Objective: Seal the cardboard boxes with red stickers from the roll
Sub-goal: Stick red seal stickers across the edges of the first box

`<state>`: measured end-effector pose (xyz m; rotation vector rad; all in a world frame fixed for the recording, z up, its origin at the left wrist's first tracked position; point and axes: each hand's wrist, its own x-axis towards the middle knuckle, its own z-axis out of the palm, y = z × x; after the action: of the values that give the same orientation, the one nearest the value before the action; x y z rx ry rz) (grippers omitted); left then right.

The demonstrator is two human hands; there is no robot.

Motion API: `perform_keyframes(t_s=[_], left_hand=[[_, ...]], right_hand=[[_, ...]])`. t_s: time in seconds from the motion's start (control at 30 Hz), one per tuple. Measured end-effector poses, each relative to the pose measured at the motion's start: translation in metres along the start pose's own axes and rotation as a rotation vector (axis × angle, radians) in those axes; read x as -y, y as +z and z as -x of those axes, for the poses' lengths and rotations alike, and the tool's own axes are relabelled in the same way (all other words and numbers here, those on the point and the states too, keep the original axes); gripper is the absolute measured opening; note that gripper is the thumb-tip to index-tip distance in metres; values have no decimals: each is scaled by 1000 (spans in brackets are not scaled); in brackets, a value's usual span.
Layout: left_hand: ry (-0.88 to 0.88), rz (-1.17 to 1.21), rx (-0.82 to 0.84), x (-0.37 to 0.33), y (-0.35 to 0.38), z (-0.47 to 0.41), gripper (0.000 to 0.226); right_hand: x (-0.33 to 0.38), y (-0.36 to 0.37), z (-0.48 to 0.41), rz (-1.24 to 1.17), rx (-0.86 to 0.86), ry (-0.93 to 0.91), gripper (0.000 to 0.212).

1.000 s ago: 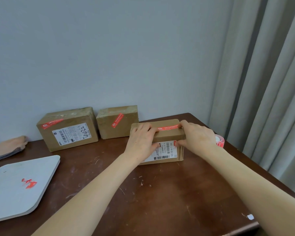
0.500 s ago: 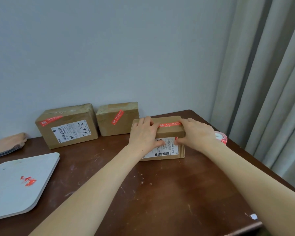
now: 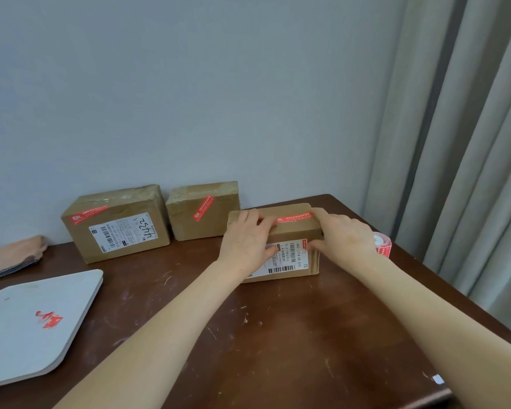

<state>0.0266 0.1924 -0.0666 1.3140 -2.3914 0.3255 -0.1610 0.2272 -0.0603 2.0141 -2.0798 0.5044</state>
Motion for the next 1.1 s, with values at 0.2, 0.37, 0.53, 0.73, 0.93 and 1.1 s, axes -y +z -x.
perform_keyframes(t_s=[0.2,0.37,0.53,0.73,0.93,1.1], left_hand=[[-4,45,9,0,-1,0,54],[-5,35,7,0,0,1,54],[-21,61,25,2,-1,-2,55],[-2,16,1,2,2,1,55],[-112,229,44,6,-12,-3,65],[-452,533,-160,29,-33,-1,60]], right_hand=[[1,0,2,19,2,-1,51],[3,-5,-3,44,40,23,46],[6,-3,1,33,31,34,50],[6,-9,-1,17,74,51,50],[1,-16,-9,-179,213,130,81],[-8,-27,-18,-690,168,266,77]])
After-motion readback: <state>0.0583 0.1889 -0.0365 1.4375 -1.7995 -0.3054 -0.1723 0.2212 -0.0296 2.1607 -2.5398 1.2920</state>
